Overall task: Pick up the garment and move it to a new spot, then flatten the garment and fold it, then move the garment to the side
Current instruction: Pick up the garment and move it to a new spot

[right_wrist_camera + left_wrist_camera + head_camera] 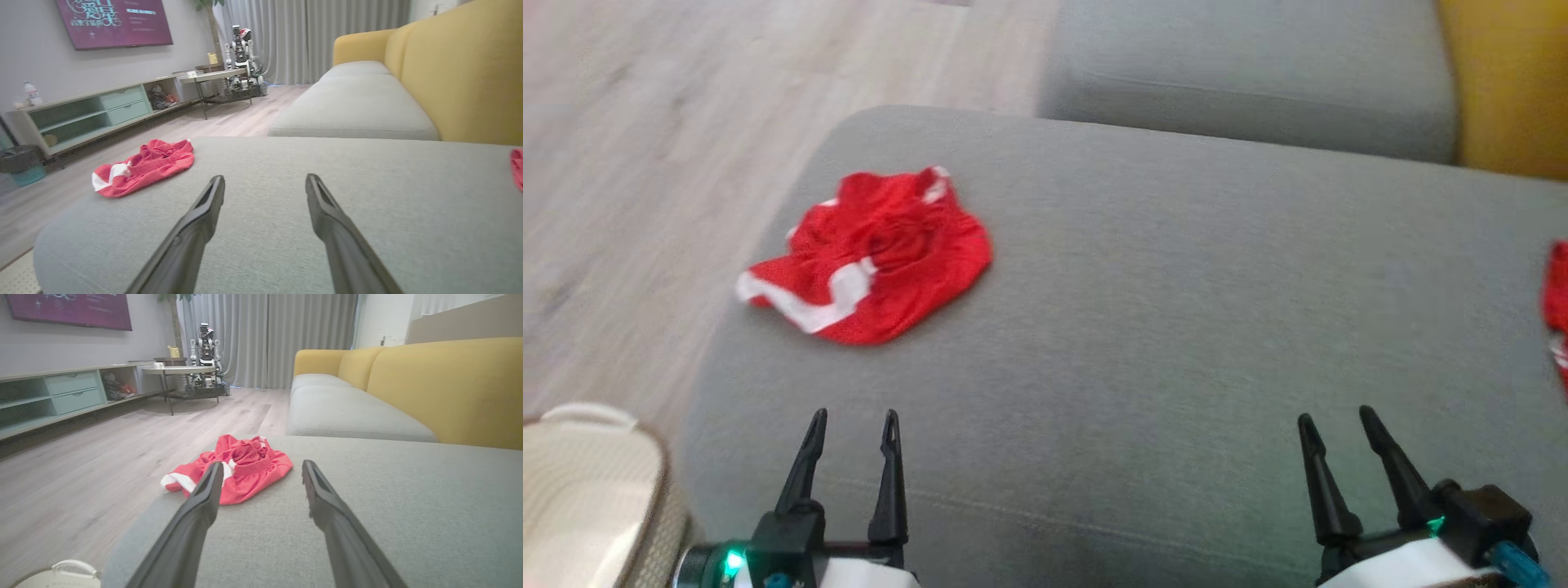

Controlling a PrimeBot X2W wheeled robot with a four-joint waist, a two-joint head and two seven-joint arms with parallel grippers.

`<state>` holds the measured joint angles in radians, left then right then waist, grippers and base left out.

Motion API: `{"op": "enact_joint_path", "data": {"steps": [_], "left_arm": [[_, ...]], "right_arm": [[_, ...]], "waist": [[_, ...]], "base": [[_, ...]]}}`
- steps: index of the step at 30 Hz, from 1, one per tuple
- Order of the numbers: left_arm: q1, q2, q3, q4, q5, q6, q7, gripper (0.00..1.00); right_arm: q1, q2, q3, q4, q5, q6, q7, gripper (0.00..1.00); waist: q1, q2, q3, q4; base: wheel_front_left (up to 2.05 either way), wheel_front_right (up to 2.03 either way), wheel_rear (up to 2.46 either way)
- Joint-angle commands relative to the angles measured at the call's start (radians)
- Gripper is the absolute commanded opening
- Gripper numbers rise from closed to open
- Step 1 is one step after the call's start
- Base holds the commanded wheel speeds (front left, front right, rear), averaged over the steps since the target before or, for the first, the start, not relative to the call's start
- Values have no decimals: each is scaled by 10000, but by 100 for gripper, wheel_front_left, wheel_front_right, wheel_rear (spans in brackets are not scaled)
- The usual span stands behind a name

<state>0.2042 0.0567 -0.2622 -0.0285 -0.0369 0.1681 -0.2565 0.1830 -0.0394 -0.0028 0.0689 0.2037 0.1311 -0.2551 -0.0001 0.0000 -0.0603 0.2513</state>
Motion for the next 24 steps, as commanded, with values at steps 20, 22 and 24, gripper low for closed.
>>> {"op": "enact_joint_path", "data": {"steps": [20,22,24], "left_arm": [[-842,-34,342,-821,-50,-173,-53,100],[-1646,93,411,-937,28,-421,-53,100],[-2644,256,513,-987,115,-659,-53,100]], "right_arm": [[-273,-108,428,-254,-223,-4,-66,100],[-359,-108,399,-285,-428,-4,-66,100],[-505,-108,348,-320,-671,-4,-66,100]], "waist": [[1,0,604,2269],[1,0,956,2095],[1,0,1362,1868]], "base": [[0,0,0],[0,0,0],[0,0,0]]}}
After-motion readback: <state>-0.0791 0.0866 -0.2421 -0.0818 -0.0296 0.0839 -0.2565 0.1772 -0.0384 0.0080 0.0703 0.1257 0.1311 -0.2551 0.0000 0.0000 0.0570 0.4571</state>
